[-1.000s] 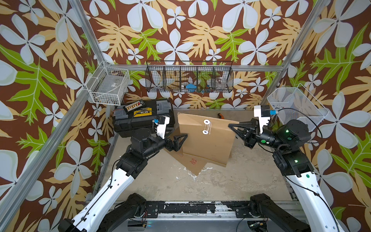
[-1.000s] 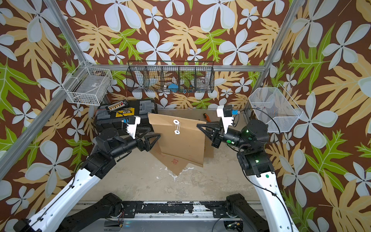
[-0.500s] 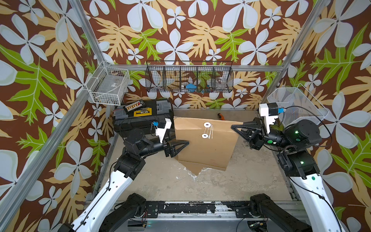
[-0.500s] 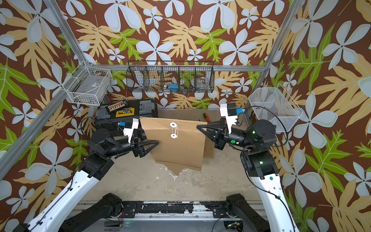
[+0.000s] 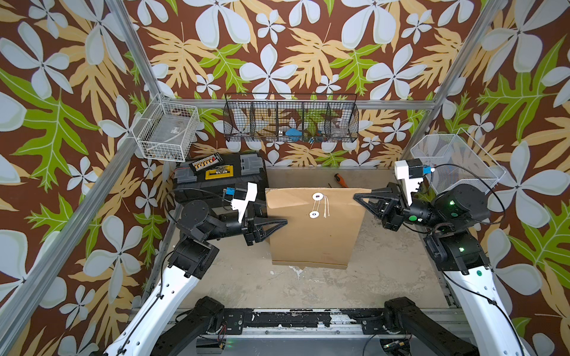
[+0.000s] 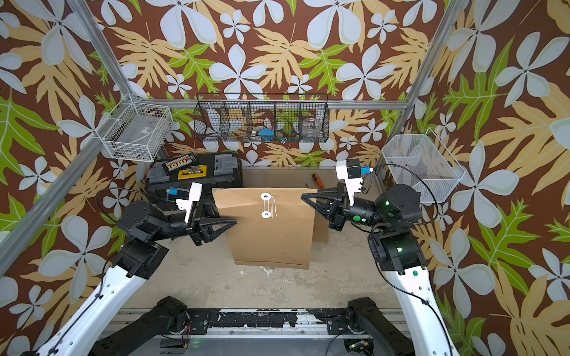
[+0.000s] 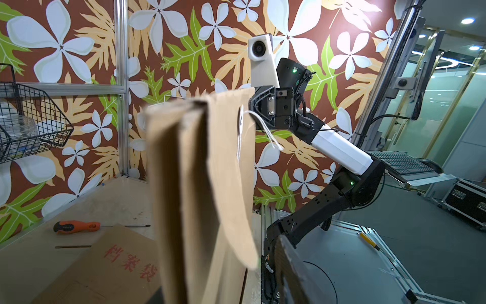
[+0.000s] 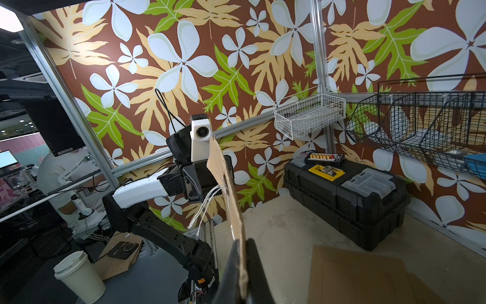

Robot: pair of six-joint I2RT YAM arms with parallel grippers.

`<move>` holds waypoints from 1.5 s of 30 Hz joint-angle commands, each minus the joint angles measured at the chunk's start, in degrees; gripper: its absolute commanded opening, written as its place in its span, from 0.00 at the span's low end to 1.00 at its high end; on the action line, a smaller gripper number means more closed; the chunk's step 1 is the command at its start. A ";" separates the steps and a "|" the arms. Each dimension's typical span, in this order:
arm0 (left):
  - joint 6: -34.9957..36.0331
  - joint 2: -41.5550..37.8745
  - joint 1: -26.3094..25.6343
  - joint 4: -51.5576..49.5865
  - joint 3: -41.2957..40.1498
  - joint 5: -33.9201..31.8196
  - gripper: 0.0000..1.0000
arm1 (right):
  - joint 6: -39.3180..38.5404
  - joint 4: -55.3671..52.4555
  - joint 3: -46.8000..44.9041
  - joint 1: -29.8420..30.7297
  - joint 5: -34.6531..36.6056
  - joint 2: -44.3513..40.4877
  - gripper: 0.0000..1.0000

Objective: Open the file bag
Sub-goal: Pick up the file bag from the file bag.

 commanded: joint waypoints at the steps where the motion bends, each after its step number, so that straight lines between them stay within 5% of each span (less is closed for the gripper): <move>1: -1.37 -0.26 0.05 2.40 0.15 0.88 0.41 | 3.27 4.73 -1.04 0.01 1.66 -0.69 0.00; 13: -3.24 -0.43 0.05 5.43 -1.96 0.74 0.31 | 12.41 14.99 -5.80 0.07 1.68 -1.87 0.00; 21: -3.01 0.05 0.03 4.81 -2.40 0.59 0.02 | 12.65 15.23 -6.88 0.05 2.13 -2.01 0.00; 25: -0.83 -0.61 0.05 1.71 -1.89 -1.12 0.00 | 10.43 12.76 -7.06 0.10 3.02 -2.25 0.01; 32: 9.47 -0.21 0.01 -15.87 3.65 -13.02 0.00 | -6.41 -8.32 -1.54 0.10 14.82 -2.56 0.55; 35: 13.83 0.26 0.05 -22.81 5.64 -19.67 0.00 | -9.62 -11.71 -1.35 0.09 19.52 -3.37 0.69; 45: 19.46 3.52 0.05 -32.01 9.30 -26.83 0.00 | -4.76 -6.23 -6.44 0.56 15.76 -2.46 0.72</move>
